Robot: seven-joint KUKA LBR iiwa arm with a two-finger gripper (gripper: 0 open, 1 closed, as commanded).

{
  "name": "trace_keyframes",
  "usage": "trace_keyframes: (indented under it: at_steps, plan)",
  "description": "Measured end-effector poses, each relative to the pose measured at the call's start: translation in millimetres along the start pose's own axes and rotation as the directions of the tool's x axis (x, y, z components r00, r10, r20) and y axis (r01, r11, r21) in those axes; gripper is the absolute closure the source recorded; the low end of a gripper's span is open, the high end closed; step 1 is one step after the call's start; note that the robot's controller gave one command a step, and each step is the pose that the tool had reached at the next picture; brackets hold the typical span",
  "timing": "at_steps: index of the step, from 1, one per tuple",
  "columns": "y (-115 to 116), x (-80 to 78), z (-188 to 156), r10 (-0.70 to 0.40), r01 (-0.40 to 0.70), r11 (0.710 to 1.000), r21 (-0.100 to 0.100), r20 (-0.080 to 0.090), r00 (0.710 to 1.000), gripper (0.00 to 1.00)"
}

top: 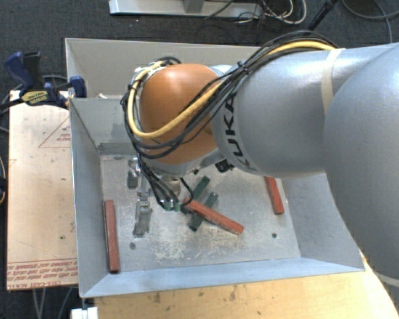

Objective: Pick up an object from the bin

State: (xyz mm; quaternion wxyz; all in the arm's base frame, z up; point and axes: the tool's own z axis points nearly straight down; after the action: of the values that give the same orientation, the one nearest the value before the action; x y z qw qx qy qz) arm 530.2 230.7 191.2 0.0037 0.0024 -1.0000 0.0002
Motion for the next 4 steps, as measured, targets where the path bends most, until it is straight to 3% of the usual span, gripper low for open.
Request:
trace_keyframes:
  at_steps: [1, 2, 3, 4]
  plan:
    - [-1, -2.0, -5, 0.004, -0.004, 1.000, -0.002, 0.007, 1.000, 0.00]
    - [-25, 17.8, 48, -0.048, 0.048, 0.999, -0.003, 0.013, 0.999, 0.00]
    - [-48, 17.2, 108, -0.047, 0.047, 0.999, -0.002, 0.011, 0.999, 0.00]
    - [-91, 28.8, 122, -0.174, 0.174, 0.985, -0.002, 0.008, 0.985, 0.00]
